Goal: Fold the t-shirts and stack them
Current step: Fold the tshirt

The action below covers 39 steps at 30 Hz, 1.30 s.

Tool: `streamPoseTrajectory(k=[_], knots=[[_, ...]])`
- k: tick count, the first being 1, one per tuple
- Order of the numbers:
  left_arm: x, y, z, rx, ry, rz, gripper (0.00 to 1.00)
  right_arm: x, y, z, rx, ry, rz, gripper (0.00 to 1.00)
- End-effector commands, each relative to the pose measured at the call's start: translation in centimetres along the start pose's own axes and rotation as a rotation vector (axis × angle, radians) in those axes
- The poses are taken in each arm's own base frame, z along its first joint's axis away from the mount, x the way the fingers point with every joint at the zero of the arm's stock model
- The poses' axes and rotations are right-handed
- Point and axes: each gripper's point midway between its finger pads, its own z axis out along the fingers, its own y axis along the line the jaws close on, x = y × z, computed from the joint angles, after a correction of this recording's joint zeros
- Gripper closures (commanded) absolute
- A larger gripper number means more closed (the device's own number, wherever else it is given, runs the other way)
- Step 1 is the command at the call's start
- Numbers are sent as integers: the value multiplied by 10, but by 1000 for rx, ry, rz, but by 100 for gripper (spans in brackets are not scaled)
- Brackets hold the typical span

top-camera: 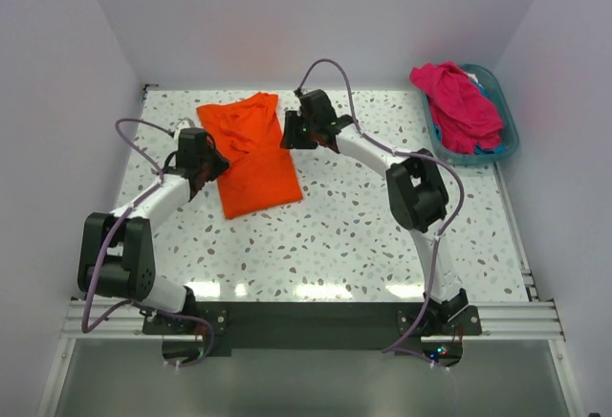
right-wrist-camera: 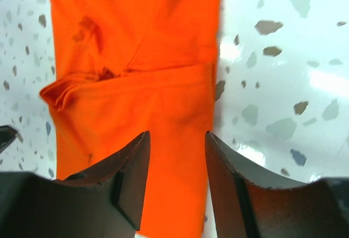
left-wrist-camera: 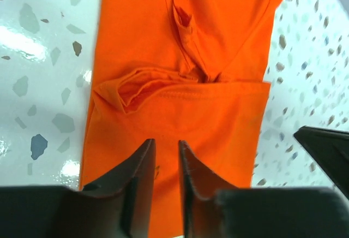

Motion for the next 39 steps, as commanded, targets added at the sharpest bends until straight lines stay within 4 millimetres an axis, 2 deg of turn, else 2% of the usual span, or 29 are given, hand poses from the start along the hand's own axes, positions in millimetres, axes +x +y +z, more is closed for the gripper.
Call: streamPoseTrajectory(k=[1,4,8,10,12,16,18,19,21,25,26,29,31,34,36,37,39], knots=[[12,1,1,-7,8,29,75,-2,40,-27,-69,-37,-69,55],[19,5,8,-23,31,27,88,25,47,-20,-88,11,-74,63],[24,9,24,-51,55,35,93,46,46,-16,-92,50,-70,67],[21,6,31,-58,55,42,94,53,45,-15,-97,61,-62,67],[21,11,41,-84,63,51,94,57,41,-16,-90,69,-59,67],[3,9,57,-98,48,41,93,66,33,-19,-69,86,-66,68],[-2,16,67,-120,51,36,93,71,29,-19,-59,94,-66,68],[-10,12,70,-114,39,38,92,73,29,-19,-59,98,-66,68],[-11,21,79,-143,51,28,92,79,24,-19,-47,112,-67,68],[-24,21,93,-152,42,26,89,84,19,-20,-38,117,-66,68],[-21,25,98,-160,56,27,89,85,18,-20,-35,119,-65,68],[-26,26,104,-158,59,24,86,88,14,-20,-25,125,-67,68],[-36,21,103,-126,41,20,80,89,13,-20,-24,126,-65,68],[-61,1,86,-57,-18,23,66,87,10,-20,-17,123,-71,68],[-71,-7,77,-35,-44,27,56,84,10,-21,-18,122,-70,68],[-79,-15,66,-13,-66,30,52,82,10,-21,-17,120,-69,68],[-83,-18,56,-4,-81,31,46,79,13,-24,-20,113,-73,68]])
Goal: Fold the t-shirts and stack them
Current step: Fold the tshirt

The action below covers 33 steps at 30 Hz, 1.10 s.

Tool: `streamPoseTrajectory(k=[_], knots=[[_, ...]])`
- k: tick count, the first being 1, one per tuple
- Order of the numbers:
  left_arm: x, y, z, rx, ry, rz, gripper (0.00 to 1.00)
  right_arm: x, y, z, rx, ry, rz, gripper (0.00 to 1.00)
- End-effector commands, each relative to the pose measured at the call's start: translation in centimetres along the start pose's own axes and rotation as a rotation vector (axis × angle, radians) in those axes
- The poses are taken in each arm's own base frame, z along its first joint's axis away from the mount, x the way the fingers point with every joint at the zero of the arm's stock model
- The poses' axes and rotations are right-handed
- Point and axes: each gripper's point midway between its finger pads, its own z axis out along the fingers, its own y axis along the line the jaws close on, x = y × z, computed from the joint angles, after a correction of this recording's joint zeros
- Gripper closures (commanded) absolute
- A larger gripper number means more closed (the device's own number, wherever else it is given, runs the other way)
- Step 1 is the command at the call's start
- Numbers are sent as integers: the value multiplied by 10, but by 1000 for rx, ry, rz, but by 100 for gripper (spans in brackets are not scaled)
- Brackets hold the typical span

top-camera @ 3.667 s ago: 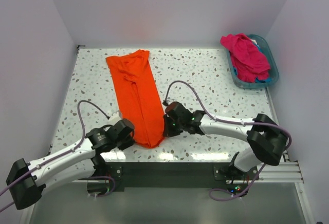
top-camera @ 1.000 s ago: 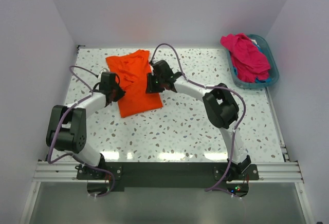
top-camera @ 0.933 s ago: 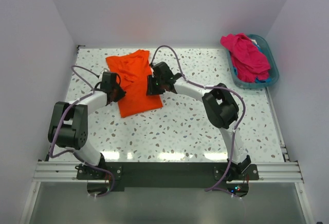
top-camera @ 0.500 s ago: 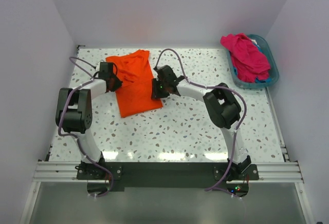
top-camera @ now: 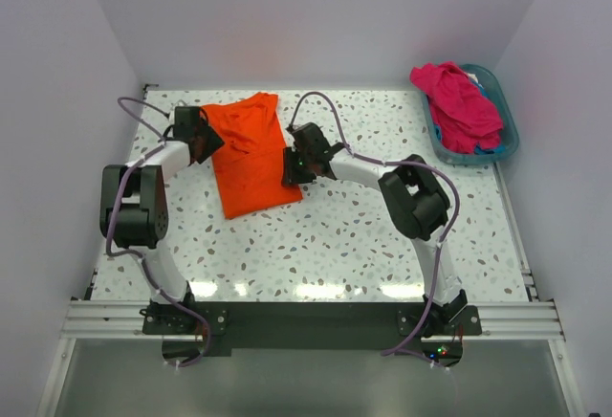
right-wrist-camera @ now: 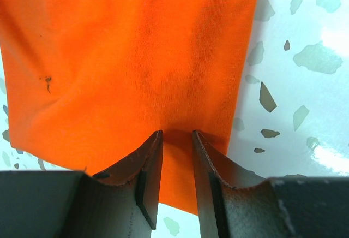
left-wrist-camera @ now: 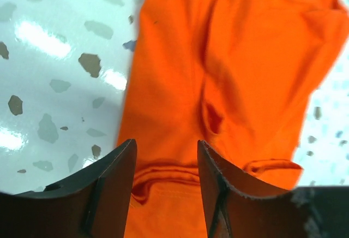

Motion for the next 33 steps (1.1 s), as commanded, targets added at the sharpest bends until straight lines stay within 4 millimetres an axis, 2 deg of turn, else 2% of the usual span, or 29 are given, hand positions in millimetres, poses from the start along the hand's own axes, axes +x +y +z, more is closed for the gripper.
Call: streamPoseTrajectory(k=[1,2,3,4,5,6,7,8,9,10,11,12,14,15,16,18,19,21,22,24,25,27,28,33], knots=[[-51,-37,-51,130,-143,5,45,-27,8,-24,-1,-73,-25,68],[-50,-36,-56,131,-145,-1,45,-33,11,-28,-2,-91,-31,67],[-40,-27,-58,118,-132,-16,45,-37,10,-30,3,-99,-32,67],[-41,-31,-70,133,-157,-14,45,-42,12,-32,5,-113,-36,66],[-34,-28,-73,121,-154,-15,45,-53,16,-36,5,-140,-46,66],[-19,-18,-73,96,-132,-23,46,-55,15,-35,10,-138,-50,66],[-15,-28,-82,135,-152,-16,48,-59,17,-35,7,-145,-55,65],[-6,-28,-84,143,-147,-13,54,-70,23,-37,-6,-167,-62,64],[11,-22,-82,134,-117,-18,56,-69,25,-30,-19,-157,-66,64],[23,-28,-83,158,-94,-5,59,-72,28,-28,-36,-160,-73,63],[33,-27,-81,157,-68,0,66,-81,36,-27,-61,-178,-80,63],[37,-29,-77,169,-67,-2,70,-83,41,-25,-87,-175,-87,63],[56,-24,-67,162,-21,-11,80,-81,45,-5,-122,-152,-93,63],[56,-24,-66,164,-22,-14,82,-88,50,-8,-138,-168,-99,63],[60,-21,-60,150,-13,-14,83,-84,47,3,-135,-152,-97,63],[58,-21,-54,136,-14,-10,87,-88,50,11,-147,-153,-112,63],[61,-16,-46,114,-1,-10,87,-83,44,21,-135,-138,-116,63],[51,-16,-38,99,-13,-8,88,-87,43,26,-132,-147,-124,63],[54,-10,-29,72,1,-7,88,-87,40,29,-121,-150,-127,63],[44,-9,-21,52,-10,-4,88,-85,29,38,-93,-145,-124,63],[45,3,-11,11,0,-8,88,-85,25,40,-81,-146,-119,63],[38,6,-4,-3,-7,-13,88,-84,14,44,-41,-140,-110,63],[38,14,2,-22,-2,-19,87,-80,9,47,-25,-133,-106,63],[37,21,9,-41,5,-27,77,-74,-18,45,74,-124,-69,63]])
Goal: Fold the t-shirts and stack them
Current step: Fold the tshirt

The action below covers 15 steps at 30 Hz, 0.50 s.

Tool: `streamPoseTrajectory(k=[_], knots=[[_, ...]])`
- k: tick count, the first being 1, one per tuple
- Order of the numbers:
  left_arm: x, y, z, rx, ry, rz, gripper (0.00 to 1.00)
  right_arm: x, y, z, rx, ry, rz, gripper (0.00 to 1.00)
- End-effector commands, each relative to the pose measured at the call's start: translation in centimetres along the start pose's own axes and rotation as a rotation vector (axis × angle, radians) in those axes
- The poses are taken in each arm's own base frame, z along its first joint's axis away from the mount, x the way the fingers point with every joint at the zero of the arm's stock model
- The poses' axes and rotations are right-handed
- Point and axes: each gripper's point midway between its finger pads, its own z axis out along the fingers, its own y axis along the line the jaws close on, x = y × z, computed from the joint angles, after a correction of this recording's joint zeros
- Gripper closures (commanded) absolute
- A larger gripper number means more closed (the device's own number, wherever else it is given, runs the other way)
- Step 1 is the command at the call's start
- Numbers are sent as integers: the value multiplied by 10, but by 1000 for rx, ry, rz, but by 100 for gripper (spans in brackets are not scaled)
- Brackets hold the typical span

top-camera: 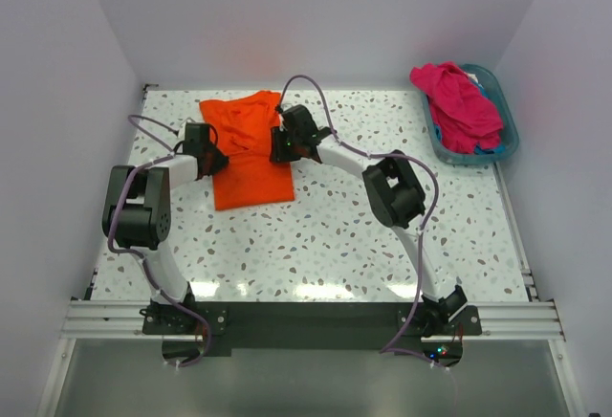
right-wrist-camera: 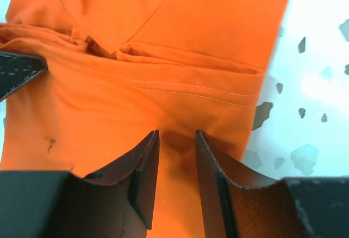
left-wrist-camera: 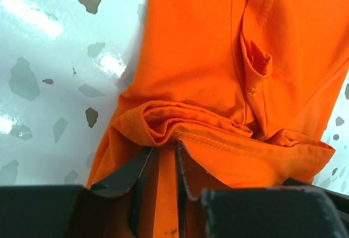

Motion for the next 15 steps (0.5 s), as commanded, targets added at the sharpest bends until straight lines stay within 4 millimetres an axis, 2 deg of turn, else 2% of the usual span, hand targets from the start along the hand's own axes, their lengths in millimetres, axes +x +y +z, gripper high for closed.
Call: streamPoseTrajectory(k=[1,7,11,15], knots=[[-8,9,7,-27,-27,6,75,1,-27,-4,105,-1,22,63],[-20,0,0,14,-58,-12,54,16,-46,-7,148,32,74,64],[-31,-17,-4,98,-88,-13,51,14,-50,-11,144,22,80,64],[-33,-10,2,57,-82,-15,54,10,-51,-13,148,20,73,64]])
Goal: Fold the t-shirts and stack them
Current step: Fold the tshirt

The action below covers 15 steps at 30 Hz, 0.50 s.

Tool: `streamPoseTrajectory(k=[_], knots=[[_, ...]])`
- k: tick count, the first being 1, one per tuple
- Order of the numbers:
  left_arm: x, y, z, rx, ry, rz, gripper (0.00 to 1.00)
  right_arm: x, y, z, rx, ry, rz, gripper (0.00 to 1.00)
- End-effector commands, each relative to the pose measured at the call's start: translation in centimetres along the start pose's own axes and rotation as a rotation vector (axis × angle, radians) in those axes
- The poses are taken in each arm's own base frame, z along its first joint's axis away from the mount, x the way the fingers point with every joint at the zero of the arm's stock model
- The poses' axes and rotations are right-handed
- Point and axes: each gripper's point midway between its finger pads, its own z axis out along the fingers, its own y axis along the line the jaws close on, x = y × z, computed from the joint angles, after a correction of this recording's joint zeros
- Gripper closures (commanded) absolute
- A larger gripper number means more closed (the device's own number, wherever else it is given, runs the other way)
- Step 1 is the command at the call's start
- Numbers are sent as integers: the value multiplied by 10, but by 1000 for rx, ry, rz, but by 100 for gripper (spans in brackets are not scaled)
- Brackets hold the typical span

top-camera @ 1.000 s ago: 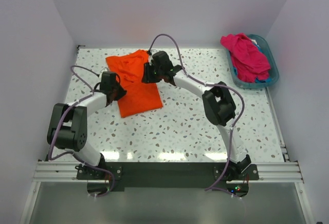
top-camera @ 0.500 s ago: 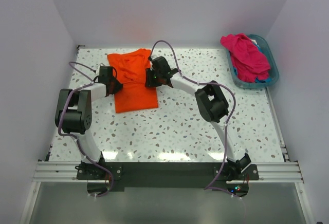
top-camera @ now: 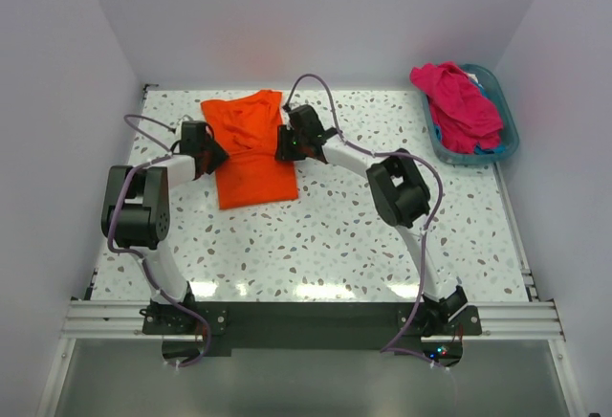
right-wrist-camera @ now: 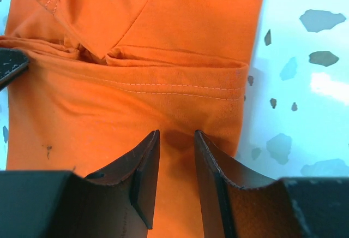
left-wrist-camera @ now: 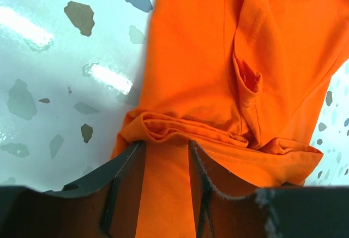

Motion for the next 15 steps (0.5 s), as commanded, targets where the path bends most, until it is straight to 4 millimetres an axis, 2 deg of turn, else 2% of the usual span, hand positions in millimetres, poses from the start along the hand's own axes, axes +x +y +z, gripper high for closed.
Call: streamPoseTrajectory(k=[1,4,5,6,10,15], knots=[[-20,-1,2,4,-52,-1,59,11,-36,-9,122,46,9,64],[-23,-5,3,34,-64,-7,66,11,-41,-9,128,50,8,64],[-16,-1,12,16,-30,-2,71,13,-42,-9,125,57,9,64],[-20,-5,11,24,-39,-2,71,13,-42,-9,125,57,9,64],[1,1,25,14,21,7,74,11,-44,-13,137,56,6,64],[41,0,25,-7,79,53,76,17,-50,-27,174,67,7,65]])
